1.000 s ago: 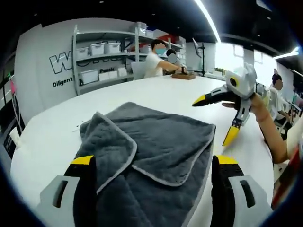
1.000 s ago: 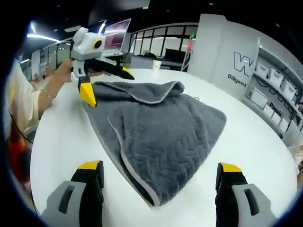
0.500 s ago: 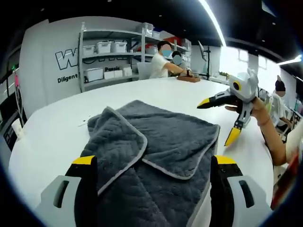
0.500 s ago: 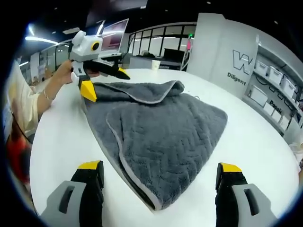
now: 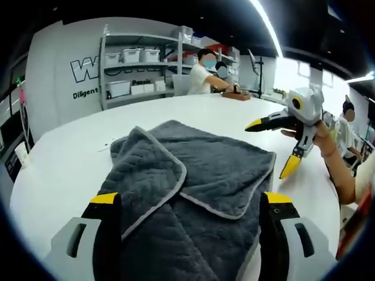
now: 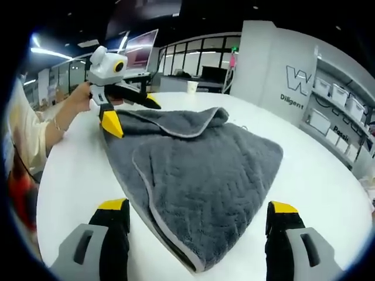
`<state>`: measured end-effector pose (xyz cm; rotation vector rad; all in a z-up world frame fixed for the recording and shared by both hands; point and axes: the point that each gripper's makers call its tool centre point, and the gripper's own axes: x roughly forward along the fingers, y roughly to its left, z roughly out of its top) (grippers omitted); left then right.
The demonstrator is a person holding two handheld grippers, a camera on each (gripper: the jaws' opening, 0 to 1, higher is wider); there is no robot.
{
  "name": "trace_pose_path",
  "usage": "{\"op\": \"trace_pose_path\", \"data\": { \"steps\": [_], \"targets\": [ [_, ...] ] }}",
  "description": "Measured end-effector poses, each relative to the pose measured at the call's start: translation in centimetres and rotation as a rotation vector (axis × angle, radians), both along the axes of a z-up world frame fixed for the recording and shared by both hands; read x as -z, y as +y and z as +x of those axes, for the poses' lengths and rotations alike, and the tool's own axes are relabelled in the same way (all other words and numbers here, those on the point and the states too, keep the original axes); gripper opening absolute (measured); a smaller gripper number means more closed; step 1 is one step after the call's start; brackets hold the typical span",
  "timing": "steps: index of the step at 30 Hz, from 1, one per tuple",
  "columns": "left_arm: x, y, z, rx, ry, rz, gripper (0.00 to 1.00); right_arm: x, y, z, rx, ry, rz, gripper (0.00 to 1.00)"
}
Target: Open the folded towel by lifting each exposed corner and separating the folded layers until the towel lies flat within the target outline without major curled edges
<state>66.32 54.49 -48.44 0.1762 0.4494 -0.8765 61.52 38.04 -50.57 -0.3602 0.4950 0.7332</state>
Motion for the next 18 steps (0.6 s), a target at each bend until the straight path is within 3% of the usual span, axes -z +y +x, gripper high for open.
{"op": "trace_pose_path", "data": {
  "steps": [8, 18],
  "targets": [
    [-0.1, 0.8, 1.4, -0.041, -0.034, -0.011, 0.91, 0.4, 0.8, -0.1, -0.023, 0.008, -0.004, 0.97],
    [0.7, 1.1, 2.3, -0.055, -0.11, 0.049, 0.65, 0.2, 0.4, 0.1, -0.021, 0.008, -0.002, 0.96]
  ]
}}
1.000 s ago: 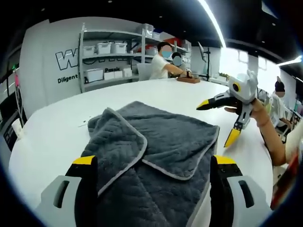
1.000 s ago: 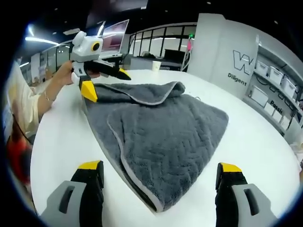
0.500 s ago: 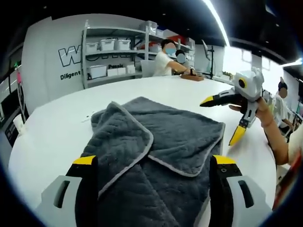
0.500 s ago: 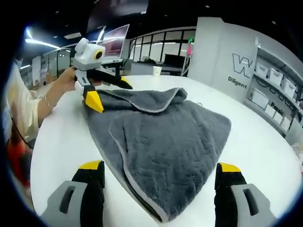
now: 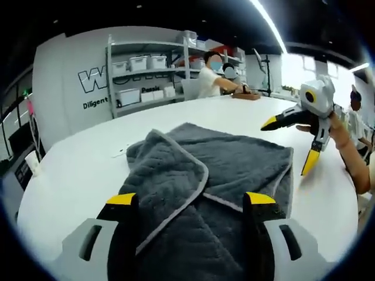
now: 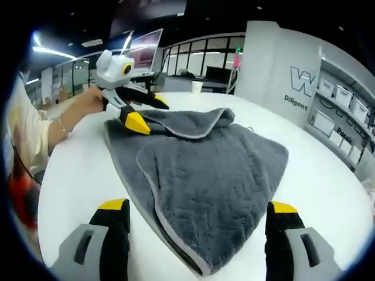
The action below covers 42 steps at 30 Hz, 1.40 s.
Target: Open the folded towel by lifting each exposed corner and separating the folded layers until the towel lies flat within the target outline without major curled edges
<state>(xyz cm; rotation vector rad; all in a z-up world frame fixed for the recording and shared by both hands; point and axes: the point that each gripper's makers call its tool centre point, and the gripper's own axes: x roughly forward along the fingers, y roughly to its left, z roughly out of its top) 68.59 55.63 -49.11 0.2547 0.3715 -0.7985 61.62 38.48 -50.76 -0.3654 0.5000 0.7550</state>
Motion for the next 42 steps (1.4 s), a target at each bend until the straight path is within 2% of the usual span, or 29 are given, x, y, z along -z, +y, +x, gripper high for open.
{"op": "trace_pose_path", "data": {
  "steps": [5, 6, 11, 14, 16, 17, 18, 20, 25, 27, 30, 32, 38, 42],
  "targets": [
    [0.5, 0.3, 0.4, -0.01, -0.041, 0.05, 0.38, 0.0, 0.0, 0.0, -0.005, -0.001, -0.006, 0.96],
    [0.6, 0.4, 0.5, -0.012, -0.042, 0.052, 0.35, -0.1, 0.0, 0.0, -0.005, -0.002, -0.006, 0.96],
    [1.4, 0.3, 1.0, -0.023, -0.031, 0.036, 0.28, -0.1, 0.0, 0.1, -0.003, -0.003, -0.01, 0.96],
    [1.3, 0.1, 1.4, -0.043, -0.063, 0.021, 0.23, -0.1, -0.1, 0.1, -0.003, -0.004, -0.018, 0.96],
    [1.4, -0.2, 1.4, -0.047, -0.044, -0.005, 0.22, -0.1, -0.1, 0.0, -0.004, -0.006, -0.02, 0.96],
    [1.5, -0.4, 1.3, -0.045, -0.045, 0.002, 0.22, -0.2, 0.0, 0.0, -0.005, -0.006, -0.018, 0.96],
    [2.0, -0.1, 1.3, -0.039, -0.05, 0.063, 0.22, -0.2, 0.0, 0.0, -0.007, -0.007, -0.016, 0.96],
    [2.4, 0.0, 1.5, -0.048, -0.072, 0.12, 0.21, -0.2, 0.0, 0.0, -0.006, -0.006, -0.019, 0.95],
    [2.1, 0.1, 1.9, -0.064, -0.068, 0.067, 0.14, -0.2, -0.1, 0.0, -0.006, -0.005, -0.02, 0.95],
    [2.2, 0.2, 1.9, -0.063, -0.05, 0.055, 0.12, -0.2, 0.0, 0.0, -0.007, -0.007, -0.02, 0.95],
    [1.8, -0.1, 1.8, -0.089, 0.009, -0.057, 0.07, 0.1, 0.1, -0.2, -0.018, 0.0, -0.036, 0.94],
    [1.5, 0.1, 2.0, -0.096, 0.019, -0.099, 0.04, 0.1, 0.2, -0.2, -0.021, 0.001, -0.039, 0.94],
    [1.1, 0.5, 2.0, -0.103, 0.013, -0.11, 0.03, 0.1, 0.2, -0.2, -0.021, 0.002, -0.036, 0.94],
    [0.4, 1.0, 2.1, -0.113, -0.019, -0.095, 0.02, 0.1, 0.1, -0.2, -0.015, 0.004, -0.032, 0.94]
  ]
}}
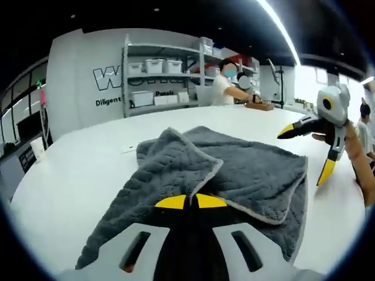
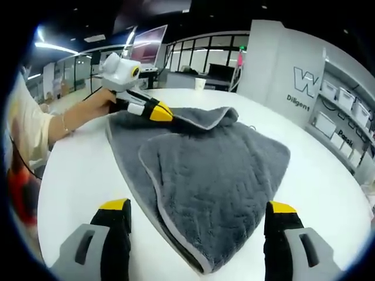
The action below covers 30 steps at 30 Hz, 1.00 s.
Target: Open the folded towel by lifting each exposed corner and separating the folded layers until the towel lies flat within the target outline without major curled edges
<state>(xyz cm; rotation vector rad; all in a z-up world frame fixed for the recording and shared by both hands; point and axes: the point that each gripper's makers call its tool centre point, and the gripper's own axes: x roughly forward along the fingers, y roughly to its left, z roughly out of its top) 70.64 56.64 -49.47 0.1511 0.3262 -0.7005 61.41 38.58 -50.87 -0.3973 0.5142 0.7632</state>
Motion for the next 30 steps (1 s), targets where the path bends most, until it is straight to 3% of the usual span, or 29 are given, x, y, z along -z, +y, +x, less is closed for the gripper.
{"op": "trace_pose_path", "data": {
  "steps": [10, 20, 27, 30],
  "targets": [
    [-2.4, 3.3, 1.1, -0.093, -0.048, -0.068, 0.02, 0.2, 0.0, -0.2, 0.001, 0.001, -0.009, 0.94],
    [-3.4, 6.9, 2.1, -0.196, -0.093, -0.035, 0.01, 0.2, 0.0, -0.3, -0.002, 0.006, -0.006, 0.95],
    [-3.4, 8.9, 2.6, -0.247, -0.085, -0.054, 0.01, 0.2, -0.1, -0.3, -0.002, 0.004, -0.005, 0.95],
    [-3.3, 9.4, 2.7, -0.255, -0.061, -0.093, 0.01, 0.2, -0.2, -0.3, 0.001, 0.005, -0.007, 0.95]
  ]
}}
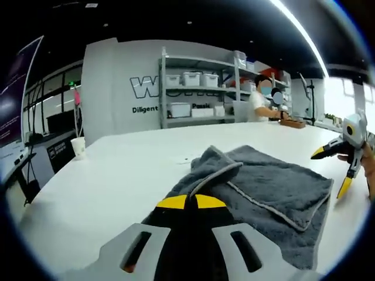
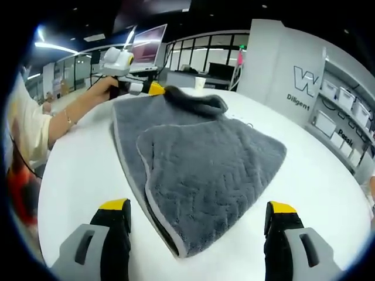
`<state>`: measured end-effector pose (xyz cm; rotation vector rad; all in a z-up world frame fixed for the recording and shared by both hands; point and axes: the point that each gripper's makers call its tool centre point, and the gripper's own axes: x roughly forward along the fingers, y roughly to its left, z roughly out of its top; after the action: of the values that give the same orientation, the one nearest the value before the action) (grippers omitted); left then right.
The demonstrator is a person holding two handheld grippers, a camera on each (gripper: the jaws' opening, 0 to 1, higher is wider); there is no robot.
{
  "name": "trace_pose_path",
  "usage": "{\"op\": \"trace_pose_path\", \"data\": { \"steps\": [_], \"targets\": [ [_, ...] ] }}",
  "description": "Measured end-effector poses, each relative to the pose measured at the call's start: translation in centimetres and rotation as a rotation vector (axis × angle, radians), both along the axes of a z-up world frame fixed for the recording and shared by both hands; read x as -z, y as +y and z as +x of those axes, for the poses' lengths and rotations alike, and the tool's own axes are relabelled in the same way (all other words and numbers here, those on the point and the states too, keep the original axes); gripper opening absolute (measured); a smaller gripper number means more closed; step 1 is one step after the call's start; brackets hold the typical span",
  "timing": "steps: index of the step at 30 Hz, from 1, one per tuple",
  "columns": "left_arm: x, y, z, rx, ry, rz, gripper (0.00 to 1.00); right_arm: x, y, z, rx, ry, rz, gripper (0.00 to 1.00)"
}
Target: Open the folded towel by lifting each exposed corner and separating the folded layers until the towel lies flat within the target outline without major curled edges
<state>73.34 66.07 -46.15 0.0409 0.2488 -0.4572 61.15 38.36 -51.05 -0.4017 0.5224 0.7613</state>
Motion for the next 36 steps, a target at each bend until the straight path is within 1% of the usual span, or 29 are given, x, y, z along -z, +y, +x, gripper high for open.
{"op": "trace_pose_path", "data": {
  "steps": [1, 3, 9, 19, 22, 24, 27, 32, 36],
  "targets": [
    [0.0, 0.0, 0.0, 0.005, 0.007, -0.021, 0.01, 0.0, 0.0, 0.0, 0.0, 0.0, 0.0, 0.95],
    [0.0, 0.1, 0.0, 0.008, 0.014, -0.038, 0.01, 0.0, 0.0, 0.0, -0.002, 0.0, -0.001, 0.95],
    [0.3, 1.0, 0.1, -0.01, 0.03, -0.066, 0.01, 0.1, -0.1, 0.0, 0.001, 0.003, -0.01, 0.95],
    [0.8, 4.7, 0.8, -0.111, 0.046, -0.052, 0.01, 0.2, 0.0, -0.1, -0.005, 0.008, -0.014, 0.95],
    [1.1, 5.4, 1.0, -0.132, 0.053, -0.034, 0.01, 0.3, 0.1, -0.2, -0.008, 0.008, -0.015, 0.95],
    [1.3, 6.2, 1.1, -0.158, 0.054, -0.009, 0.01, 0.2, 0.1, -0.2, -0.008, 0.008, -0.013, 0.95],
    [1.4, 7.5, 1.2, -0.203, 0.043, 0.045, 0.01, 0.2, 0.1, -0.2, -0.008, 0.009, -0.012, 0.95],
    [1.4, 9.3, 1.5, -0.264, 0.029, 0.114, 0.01, 0.2, 0.2, -0.4, -0.015, 0.008, -0.013, 0.95],
    [1.7, 10.7, 1.6, -0.31, 0.03, 0.184, 0.01, 0.3, 0.3, -0.4, -0.016, 0.01, -0.014, 0.95]
  ]
}}
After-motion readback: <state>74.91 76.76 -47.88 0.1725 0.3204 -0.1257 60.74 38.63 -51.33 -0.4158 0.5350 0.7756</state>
